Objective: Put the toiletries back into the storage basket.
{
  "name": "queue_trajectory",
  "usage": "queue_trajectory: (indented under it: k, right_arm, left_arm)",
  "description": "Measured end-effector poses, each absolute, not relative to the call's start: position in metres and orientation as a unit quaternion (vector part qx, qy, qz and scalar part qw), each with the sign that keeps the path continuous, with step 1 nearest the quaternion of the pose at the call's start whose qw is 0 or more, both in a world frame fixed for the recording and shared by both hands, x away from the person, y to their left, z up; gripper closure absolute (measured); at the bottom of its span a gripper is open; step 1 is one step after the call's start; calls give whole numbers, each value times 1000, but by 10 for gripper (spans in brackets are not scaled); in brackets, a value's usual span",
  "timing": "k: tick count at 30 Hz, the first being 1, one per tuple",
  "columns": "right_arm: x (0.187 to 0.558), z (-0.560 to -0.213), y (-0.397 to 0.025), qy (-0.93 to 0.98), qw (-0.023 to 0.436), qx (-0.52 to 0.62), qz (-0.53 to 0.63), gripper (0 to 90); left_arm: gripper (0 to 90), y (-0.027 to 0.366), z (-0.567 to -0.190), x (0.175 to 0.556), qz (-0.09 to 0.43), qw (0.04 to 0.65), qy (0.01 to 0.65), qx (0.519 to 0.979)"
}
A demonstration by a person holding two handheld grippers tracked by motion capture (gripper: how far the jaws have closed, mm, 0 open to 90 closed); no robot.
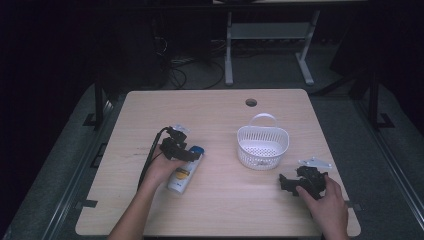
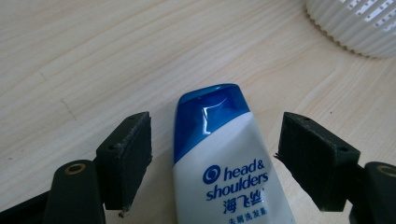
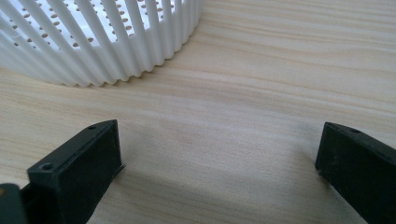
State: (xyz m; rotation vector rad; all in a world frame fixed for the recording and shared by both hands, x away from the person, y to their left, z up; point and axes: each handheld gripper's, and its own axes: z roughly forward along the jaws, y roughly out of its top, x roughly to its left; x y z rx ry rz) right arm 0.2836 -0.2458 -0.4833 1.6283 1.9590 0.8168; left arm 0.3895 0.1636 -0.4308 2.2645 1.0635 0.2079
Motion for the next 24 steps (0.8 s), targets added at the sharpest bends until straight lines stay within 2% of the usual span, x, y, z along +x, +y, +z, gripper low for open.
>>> queue_trajectory:
  k: [24]
  right_arm:
    - [284, -483, -246, 713, 231, 592, 297, 0]
  left_arm:
    - [257, 141, -448, 400, 77, 235, 413, 877]
